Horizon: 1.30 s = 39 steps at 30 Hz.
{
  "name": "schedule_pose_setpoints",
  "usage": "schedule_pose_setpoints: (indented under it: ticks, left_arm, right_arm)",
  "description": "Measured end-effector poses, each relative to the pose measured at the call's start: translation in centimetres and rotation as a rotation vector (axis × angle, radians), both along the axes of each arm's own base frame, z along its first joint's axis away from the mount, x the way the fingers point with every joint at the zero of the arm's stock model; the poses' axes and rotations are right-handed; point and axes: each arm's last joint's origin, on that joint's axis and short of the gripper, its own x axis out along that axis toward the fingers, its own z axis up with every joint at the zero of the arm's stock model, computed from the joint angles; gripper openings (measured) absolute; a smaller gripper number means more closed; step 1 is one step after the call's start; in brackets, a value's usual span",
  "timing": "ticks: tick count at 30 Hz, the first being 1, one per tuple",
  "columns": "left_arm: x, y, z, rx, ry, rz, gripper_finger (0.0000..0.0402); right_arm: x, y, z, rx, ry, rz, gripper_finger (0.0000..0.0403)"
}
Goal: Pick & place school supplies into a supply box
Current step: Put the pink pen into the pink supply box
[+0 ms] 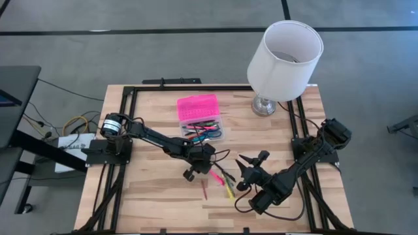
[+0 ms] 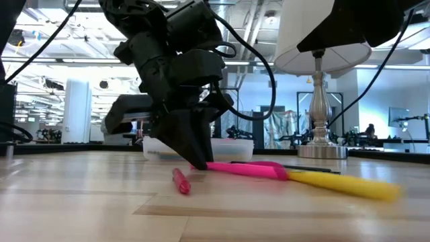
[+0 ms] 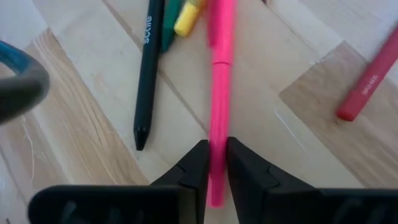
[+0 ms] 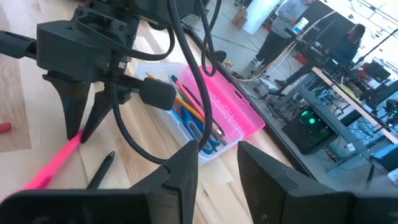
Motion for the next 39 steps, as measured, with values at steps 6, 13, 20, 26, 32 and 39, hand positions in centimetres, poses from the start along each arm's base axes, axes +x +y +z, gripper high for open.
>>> schedule_pose_setpoints:
  ticks: [6,13,20,26,32,39]
  left_arm:
    - [-0.4,0.2,0.3,0.022,0.102,0.057,0.0028]
    - [-0.9,0.3,0.4,0.054,0.207,0.116,0.0034]
    - [-2.5,0.6,0.4,0.051,0.382,0.236,0.0026]
    - [-3.3,0.7,0.6,0.037,0.466,0.379,0.0038]
    - [-3.6,0.7,0.7,0.004,0.501,0.514,0.0035]
    - [-3.7,0.6,0.7,0.03,0.499,0.528,0.0035]
  right_arm:
    - [0.0,0.0,-0.1,0.015,0.013,0.002,0.0107]
    - [0.2,-0.2,-0.1,0.019,0.01,-0.007,0.0107]
    - [0.3,-0.3,-0.1,0.05,0.025,-0.012,0.0107]
    - [0.3,-0.3,-0.2,0.076,0.029,-0.015,0.0107]
    - [0.3,-0.2,-0.4,0.092,0.033,-0.018,0.0107]
    - [0.2,-0.1,-0.5,0.128,0.053,-0.016,0.0107]
